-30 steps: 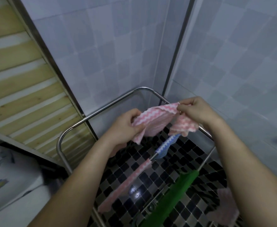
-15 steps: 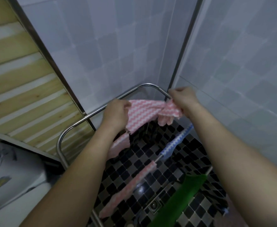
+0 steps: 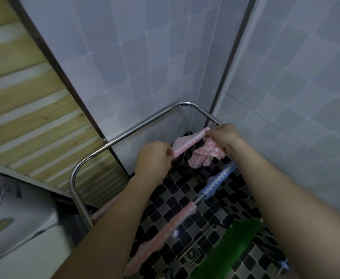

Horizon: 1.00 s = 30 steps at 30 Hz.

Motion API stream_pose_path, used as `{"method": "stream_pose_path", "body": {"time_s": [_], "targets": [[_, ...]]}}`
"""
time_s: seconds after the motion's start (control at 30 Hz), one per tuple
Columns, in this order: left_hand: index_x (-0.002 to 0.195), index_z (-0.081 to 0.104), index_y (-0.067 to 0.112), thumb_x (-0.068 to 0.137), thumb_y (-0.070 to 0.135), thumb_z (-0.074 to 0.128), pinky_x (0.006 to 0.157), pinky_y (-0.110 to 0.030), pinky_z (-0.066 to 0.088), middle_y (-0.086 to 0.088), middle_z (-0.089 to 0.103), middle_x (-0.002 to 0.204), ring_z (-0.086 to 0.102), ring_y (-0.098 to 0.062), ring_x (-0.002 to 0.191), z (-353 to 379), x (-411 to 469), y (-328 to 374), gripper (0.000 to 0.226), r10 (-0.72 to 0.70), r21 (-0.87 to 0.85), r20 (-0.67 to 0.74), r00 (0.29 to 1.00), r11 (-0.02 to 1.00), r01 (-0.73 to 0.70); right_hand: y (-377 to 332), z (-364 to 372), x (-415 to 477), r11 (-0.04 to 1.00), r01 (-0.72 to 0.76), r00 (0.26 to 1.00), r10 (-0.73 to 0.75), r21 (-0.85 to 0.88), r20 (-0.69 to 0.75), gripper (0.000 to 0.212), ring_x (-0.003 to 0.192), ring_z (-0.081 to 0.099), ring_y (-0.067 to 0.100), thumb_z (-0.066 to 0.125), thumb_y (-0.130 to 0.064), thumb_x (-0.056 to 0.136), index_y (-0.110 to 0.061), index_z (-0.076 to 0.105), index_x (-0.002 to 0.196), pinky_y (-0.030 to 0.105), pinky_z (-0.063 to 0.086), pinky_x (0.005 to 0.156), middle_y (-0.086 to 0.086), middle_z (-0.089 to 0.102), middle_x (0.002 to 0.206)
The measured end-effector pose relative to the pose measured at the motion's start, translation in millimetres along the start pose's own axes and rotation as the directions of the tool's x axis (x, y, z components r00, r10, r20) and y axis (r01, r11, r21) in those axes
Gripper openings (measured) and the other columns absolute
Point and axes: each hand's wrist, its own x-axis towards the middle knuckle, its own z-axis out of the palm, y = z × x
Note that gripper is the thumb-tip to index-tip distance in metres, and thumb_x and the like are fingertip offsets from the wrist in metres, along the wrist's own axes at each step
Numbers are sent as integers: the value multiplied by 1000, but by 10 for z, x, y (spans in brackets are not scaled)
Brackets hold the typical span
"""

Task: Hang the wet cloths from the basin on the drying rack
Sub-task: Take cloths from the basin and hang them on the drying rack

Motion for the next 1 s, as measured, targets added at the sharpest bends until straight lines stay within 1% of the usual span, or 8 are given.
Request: {"method": "stream_pose_path", "body": {"time_s": [0.1, 0.37, 0.5, 0.7, 0.83, 0.9, 0.97, 1.0], "targets": [[103, 74, 18, 90, 17, 61, 76, -30, 49, -5, 73, 96, 65, -22, 88, 21, 25, 48, 18, 49, 8, -7, 999, 999, -49, 43, 24, 70, 1000, -14, 996, 13, -8, -90, 17, 80, 69, 32, 65, -18, 80, -3, 70, 79, 43, 56, 78, 21, 72, 86], [107, 68, 18, 89, 26, 64, 70, -24, 36, -3, 63, 102, 58, -19, 90, 93, 30, 66, 19, 149, 40, -36, 988, 988, -147, -2, -51, 80, 949, 7, 972, -81, -316, -219, 40, 89, 68, 34, 60, -43, 82, -5, 71, 91, 32, 49, 73, 19, 71, 94], [112, 66, 20, 91, 24, 62, 70, -22, 34, -3, 68, 105, 61, -20, 94, 102, 12, 46, 22, 99, 54, -41, 994, 994, -97, 25, -34, 96, 958, 29, 988, -72, -285, -139, 31, 82, 68, 31, 62, -35, 85, -7, 69, 74, 30, 45, 66, 12, 66, 74], [108, 65, 17, 89, 18, 64, 71, -22, 34, -4, 67, 106, 59, -19, 94, 121, 8, 23, 19, 107, 32, -38, 994, 994, -106, 50, 10, 86, 952, 68, 982, -117, -299, -147, 25, 91, 67, 33, 64, -32, 86, -9, 74, 86, 33, 50, 77, 18, 72, 93], [101, 68, 18, 89, 24, 64, 70, -25, 40, 3, 64, 97, 56, -12, 85, 89, -32, 41, 14, 39, -126, -91, 995, 991, -50, -21, -157, -70, 992, 37, 989, -53, -117, -137, 24, 65, 62, 28, 63, -28, 86, -6, 70, 79, 30, 47, 60, 13, 66, 72], [92, 71, 18, 90, 23, 63, 70, -25, 46, 5, 67, 88, 59, -10, 78, -19, -109, 80, 10, -169, -538, -110, 979, 839, 85, -50, -353, -261, 979, -30, 997, 44, 202, -67, 17, 48, 51, 19, 66, -20, 85, -11, 64, 71, 25, 38, 45, 7, 57, 61], [86, 71, 16, 92, 17, 61, 61, -21, 47, 2, 67, 76, 57, -10, 64, -142, -259, 121, 11, -319, -858, 25, 947, 479, 184, -55, -526, -508, 820, -115, 993, 82, 561, 84, 15, 42, 47, 15, 64, -12, 86, -11, 61, 71, 21, 36, 41, 5, 54, 58], [85, 71, 16, 92, 14, 60, 58, -20, 46, 0, 67, 72, 55, -10, 61, -187, -360, 137, 12, -322, -891, 101, 941, 392, 230, -46, -588, -653, 703, -162, 984, 63, 692, 167, 13, 41, 49, 13, 61, -10, 87, -10, 61, 74, 19, 38, 39, 4, 55, 58]]}}
